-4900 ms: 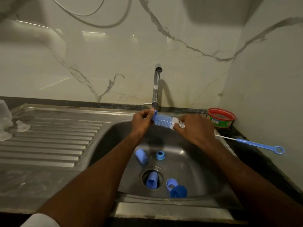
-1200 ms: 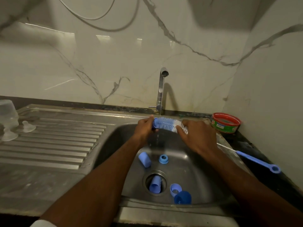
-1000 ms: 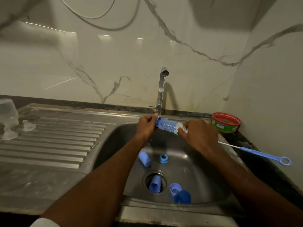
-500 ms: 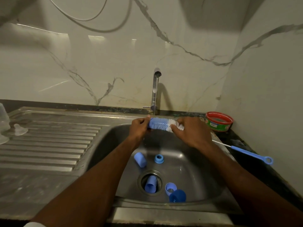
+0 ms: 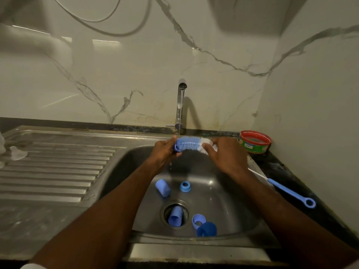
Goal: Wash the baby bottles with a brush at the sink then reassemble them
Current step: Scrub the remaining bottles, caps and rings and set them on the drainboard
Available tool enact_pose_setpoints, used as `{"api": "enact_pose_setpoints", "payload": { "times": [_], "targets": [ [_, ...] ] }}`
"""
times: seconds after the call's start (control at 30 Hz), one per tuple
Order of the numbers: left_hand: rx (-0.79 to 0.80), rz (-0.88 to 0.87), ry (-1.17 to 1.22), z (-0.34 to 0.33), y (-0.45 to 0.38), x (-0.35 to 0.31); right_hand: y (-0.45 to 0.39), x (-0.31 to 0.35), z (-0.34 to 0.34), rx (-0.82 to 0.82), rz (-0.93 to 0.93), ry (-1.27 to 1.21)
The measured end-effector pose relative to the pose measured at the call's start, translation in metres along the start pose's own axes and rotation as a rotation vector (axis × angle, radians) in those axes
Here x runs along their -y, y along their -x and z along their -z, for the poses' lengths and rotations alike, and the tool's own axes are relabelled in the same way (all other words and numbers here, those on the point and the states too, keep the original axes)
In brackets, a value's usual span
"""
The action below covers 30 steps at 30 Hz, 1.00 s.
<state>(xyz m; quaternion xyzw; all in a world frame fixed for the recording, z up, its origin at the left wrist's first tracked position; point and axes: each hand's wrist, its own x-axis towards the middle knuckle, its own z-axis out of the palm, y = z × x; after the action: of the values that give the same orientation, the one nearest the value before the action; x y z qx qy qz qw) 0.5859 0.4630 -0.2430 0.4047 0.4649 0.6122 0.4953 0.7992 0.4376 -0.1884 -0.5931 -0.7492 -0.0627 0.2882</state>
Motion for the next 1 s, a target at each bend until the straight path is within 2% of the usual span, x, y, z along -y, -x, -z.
{"api": "enact_pose_setpoints", "payload": {
  "times": [0.1,0.17,0.2,0.27,0.33,0.37,0.4,0.47,0.57,0.6,0.67,0.73,0.77,0.8,0.87,0.93,1.0],
  "targets": [
    [-0.011,-0.125,-0.160,-0.001,0.000,0.001,-0.001,-0.005,-0.009,0.215,-0.057,0.055],
    [-0.052,-0.214,-0.211,0.002,0.003,0.001,-0.004,-0.003,-0.009,0.359,-0.007,0.006],
    [-0.070,-0.237,-0.216,0.004,0.002,0.001,-0.005,-0.001,-0.009,0.376,0.043,-0.035],
    [-0.072,-0.204,-0.207,0.007,0.000,0.002,-0.005,0.004,-0.007,0.280,0.095,-0.082],
    [-0.045,-0.094,-0.133,0.005,-0.001,0.003,-0.003,0.004,-0.005,0.078,0.041,-0.067],
    [-0.030,-0.048,-0.091,0.004,-0.002,0.003,-0.002,0.002,-0.005,0.032,-0.003,-0.049],
    [-0.018,-0.033,-0.077,0.002,-0.002,0.004,0.000,-0.002,-0.006,0.041,-0.038,-0.026],
    [-0.021,-0.085,-0.173,0.000,-0.003,0.005,0.001,-0.006,-0.011,0.194,-0.051,0.044],
    [-0.087,-0.193,-0.275,0.006,-0.001,0.005,-0.002,-0.001,-0.012,0.399,0.040,0.015],
    [-0.111,-0.199,-0.270,0.009,-0.001,0.004,-0.003,0.001,-0.011,0.385,0.090,-0.040],
    [-0.120,-0.142,-0.222,0.012,-0.001,0.002,-0.005,0.003,-0.010,0.238,0.146,-0.095],
    [-0.058,-0.052,-0.095,0.009,0.002,0.001,-0.004,0.002,-0.010,0.060,0.095,-0.079],
    [-0.022,-0.019,-0.021,0.005,0.004,0.000,-0.003,0.000,-0.011,0.034,0.046,-0.050],
    [-0.002,-0.004,0.021,0.002,0.005,-0.001,-0.002,-0.003,-0.013,0.059,-0.001,-0.013],
    [-0.015,-0.029,-0.069,-0.003,0.003,0.000,-0.002,-0.005,-0.015,0.188,-0.046,0.071],
    [-0.056,-0.098,-0.198,-0.003,0.001,0.002,-0.005,-0.003,-0.014,0.292,-0.002,0.078],
    [-0.092,-0.119,-0.212,0.000,0.001,0.004,-0.007,0.000,-0.011,0.286,0.085,0.000]
  ]
}}
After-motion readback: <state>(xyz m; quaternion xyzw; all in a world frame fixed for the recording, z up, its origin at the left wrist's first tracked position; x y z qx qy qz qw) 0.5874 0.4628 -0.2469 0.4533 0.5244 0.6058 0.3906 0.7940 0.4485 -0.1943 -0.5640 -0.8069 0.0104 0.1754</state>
